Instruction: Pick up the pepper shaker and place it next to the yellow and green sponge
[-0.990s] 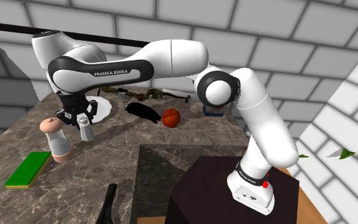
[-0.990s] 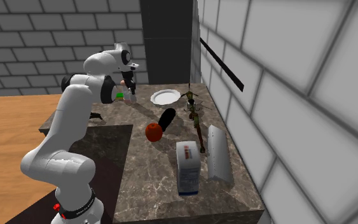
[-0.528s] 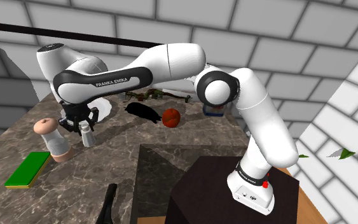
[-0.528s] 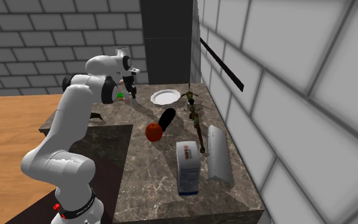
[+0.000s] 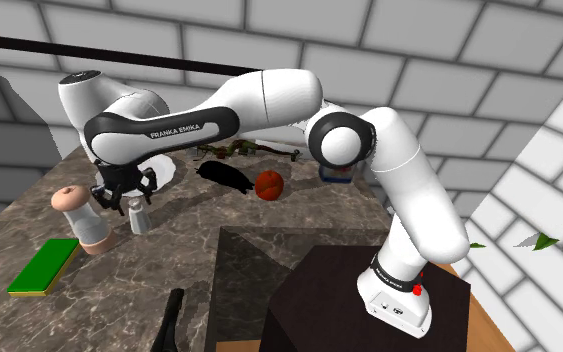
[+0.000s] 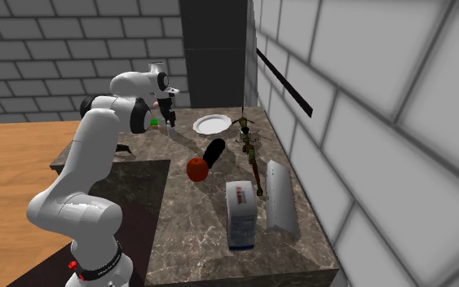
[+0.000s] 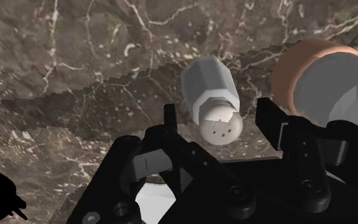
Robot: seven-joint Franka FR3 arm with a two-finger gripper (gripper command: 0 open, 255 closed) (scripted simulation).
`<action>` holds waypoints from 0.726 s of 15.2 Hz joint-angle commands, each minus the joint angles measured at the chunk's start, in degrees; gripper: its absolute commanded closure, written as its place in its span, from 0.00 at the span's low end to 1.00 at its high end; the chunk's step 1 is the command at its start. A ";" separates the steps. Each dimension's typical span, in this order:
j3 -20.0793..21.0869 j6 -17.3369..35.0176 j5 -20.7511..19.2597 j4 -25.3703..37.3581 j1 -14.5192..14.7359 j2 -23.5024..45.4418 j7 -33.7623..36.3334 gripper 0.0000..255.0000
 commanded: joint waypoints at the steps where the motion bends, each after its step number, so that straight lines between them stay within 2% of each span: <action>1: 0.00 0.00 0.00 0.00 0.00 0.00 0.00 0.00; 5: 0.00 0.00 0.00 0.00 0.00 0.00 0.00 0.00; 9: -0.02 -7.99 0.19 9.27 1.52 1.08 -0.88 0.00; 11: -0.02 -7.98 0.19 9.25 1.51 1.07 -0.88 0.00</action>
